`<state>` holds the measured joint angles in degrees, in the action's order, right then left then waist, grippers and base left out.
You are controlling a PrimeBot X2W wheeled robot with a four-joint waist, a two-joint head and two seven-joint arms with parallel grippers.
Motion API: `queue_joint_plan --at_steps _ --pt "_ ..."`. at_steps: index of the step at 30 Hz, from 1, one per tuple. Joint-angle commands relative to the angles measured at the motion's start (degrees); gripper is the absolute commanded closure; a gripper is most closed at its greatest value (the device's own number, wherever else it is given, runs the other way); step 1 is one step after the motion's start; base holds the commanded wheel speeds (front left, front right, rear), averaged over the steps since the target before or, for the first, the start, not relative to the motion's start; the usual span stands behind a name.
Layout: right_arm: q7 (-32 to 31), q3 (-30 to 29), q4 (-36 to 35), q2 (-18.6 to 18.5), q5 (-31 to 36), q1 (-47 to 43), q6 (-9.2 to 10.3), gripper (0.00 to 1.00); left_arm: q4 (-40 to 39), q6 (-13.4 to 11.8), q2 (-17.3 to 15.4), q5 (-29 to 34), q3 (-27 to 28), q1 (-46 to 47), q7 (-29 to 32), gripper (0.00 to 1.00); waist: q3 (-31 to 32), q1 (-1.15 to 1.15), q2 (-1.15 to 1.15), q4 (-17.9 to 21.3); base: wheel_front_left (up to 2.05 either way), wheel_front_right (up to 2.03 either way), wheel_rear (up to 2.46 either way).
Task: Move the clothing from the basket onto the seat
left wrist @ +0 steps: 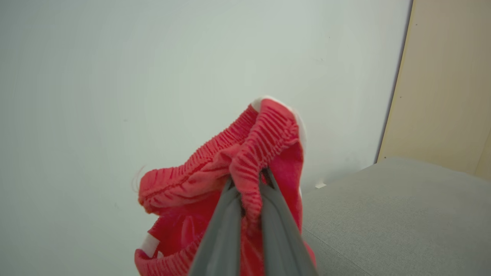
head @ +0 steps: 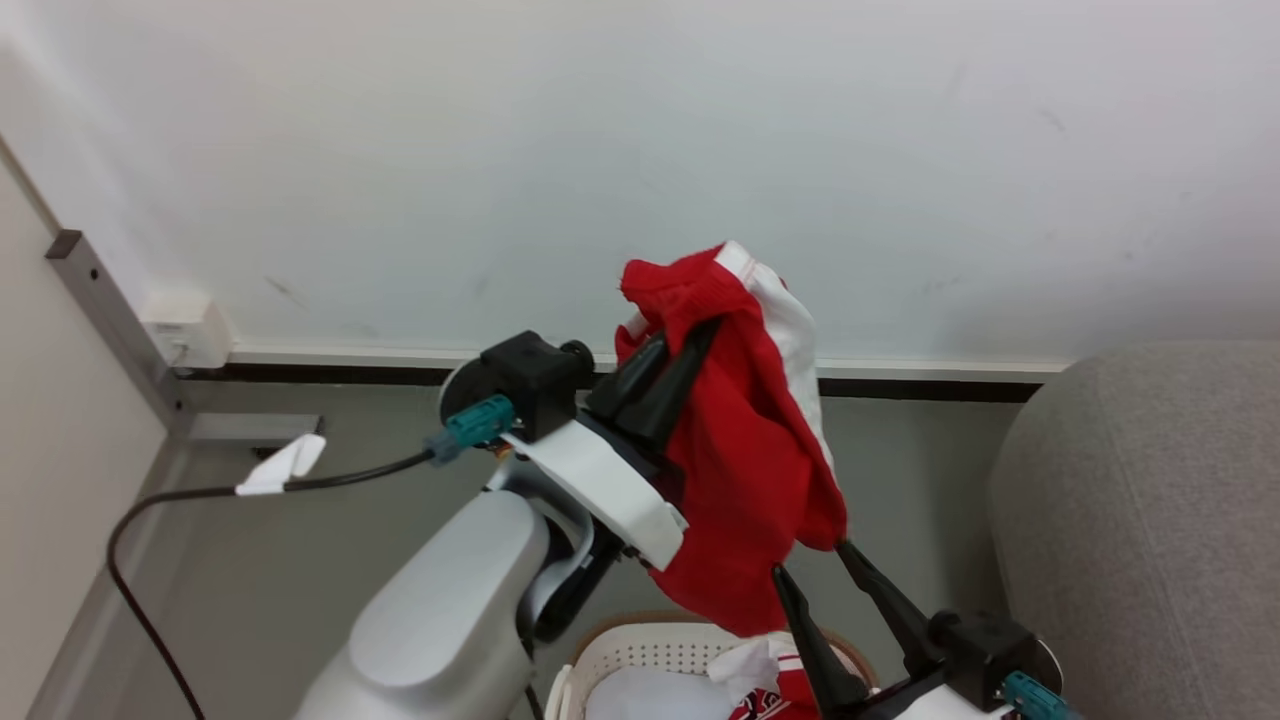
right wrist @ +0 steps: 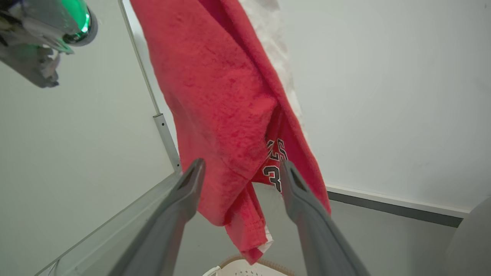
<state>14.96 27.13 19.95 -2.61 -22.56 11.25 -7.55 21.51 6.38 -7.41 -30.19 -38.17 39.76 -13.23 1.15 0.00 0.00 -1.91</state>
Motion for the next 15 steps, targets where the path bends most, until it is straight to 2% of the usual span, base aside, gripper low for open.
queue_joint_plan --at_steps 1,7,14,15 --pt "0.1 0.7 1.3 -0.2 -0.9 1.1 0.12 0.00 -0.6 0.1 0.3 -0.6 -0.4 -0.7 0.1 1.00 0.2 0.00 0.00 -0.9 0.00 0.00 0.00" --pt "0.1 2.0 6.7 -0.3 -2.9 4.7 0.12 0.00 -3.0 0.4 1.8 -1.8 -3.5 -1.7 1.6 1.00 1.0 0.00 0.00 -4.6 0.00 0.00 0.00" --pt "0.1 1.8 8.4 -0.2 -2.5 6.5 0.12 0.00 -5.6 0.8 3.0 -3.0 -8.1 -3.3 3.5 1.00 1.9 0.00 0.00 -8.9 0.00 0.00 0.00" --pt "0.1 1.7 8.2 -0.2 -2.6 6.5 0.12 0.35 -5.9 0.8 3.1 -3.2 -8.6 -3.4 3.5 1.00 1.9 0.00 0.00 -9.5 0.00 0.00 0.00"
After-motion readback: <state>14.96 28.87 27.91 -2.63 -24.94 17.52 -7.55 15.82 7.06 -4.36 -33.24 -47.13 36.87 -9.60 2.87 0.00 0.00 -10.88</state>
